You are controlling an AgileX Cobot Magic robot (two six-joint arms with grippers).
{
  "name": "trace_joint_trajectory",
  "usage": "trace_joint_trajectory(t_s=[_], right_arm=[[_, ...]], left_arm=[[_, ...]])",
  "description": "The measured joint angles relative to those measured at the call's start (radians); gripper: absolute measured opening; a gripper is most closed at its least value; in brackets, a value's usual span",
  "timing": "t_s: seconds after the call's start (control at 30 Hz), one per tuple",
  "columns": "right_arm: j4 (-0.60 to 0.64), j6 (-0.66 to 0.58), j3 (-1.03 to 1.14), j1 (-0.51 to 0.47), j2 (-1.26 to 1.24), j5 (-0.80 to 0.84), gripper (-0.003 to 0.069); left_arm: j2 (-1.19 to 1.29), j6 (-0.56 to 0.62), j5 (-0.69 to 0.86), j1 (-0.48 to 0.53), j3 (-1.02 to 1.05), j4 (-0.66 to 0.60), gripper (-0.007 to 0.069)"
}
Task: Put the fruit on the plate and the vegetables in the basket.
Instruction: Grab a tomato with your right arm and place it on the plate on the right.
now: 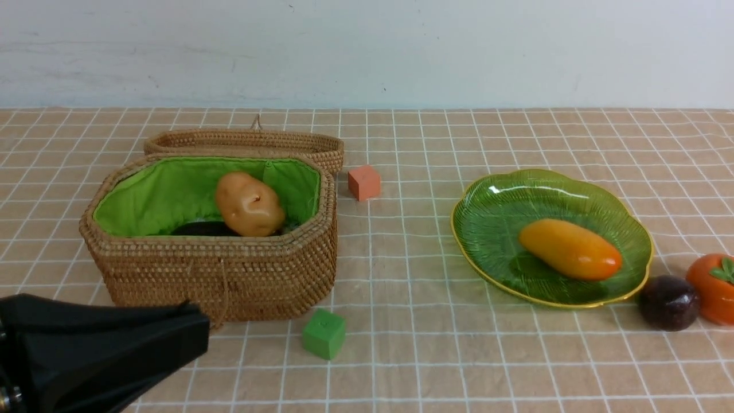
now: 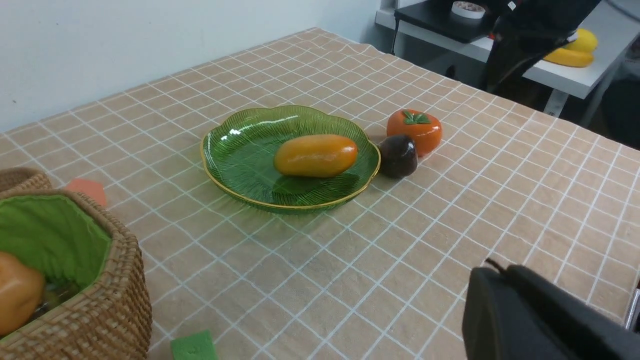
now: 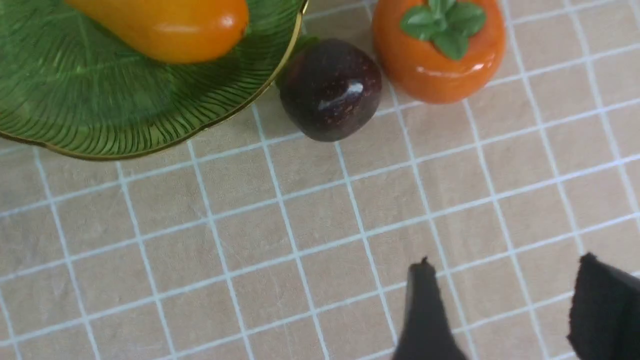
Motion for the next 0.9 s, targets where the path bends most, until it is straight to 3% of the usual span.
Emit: trace_joint_trajectory(t_s=[0.07,0.17,0.37,0.47,0.7,0.9], right_arm=[[0.110,-0.054,0.009,-0.117,0.069,-0.085,0.0528],[0.194,-0.083,0.008,-0.213,0.150,-0.171,0.0577],[0.282,-0.101,0.007,-0.324,0.342,-0.342,0.0591],[0.327,-0.123,0.007,-0.345,0.395,-0.385,0.0591],[0.595,-0.335,0.004,-0.352,0.498,-0.437,0.0591],[0.687,-0.426,0.004,-0.352,0.501,-0.463,0.0591]], left_arm=[[0.000,0.000,0.000,0.000,0.000,0.000,-0.0013],[0.000,0.000,0.000,0.000,0.000,-0.001,-0.0013],[0.000,0.002,0.005,0.000,0.000,-0.004,-0.0013],[0.000,0.002,0.012,0.000,0.000,-0.004,-0.0011],[0.000,0.002,0.049,0.000,0.000,-0.004,-0.0010],[0.000,0.003,0.054,0.000,0.000,-0.004,-0.0010]])
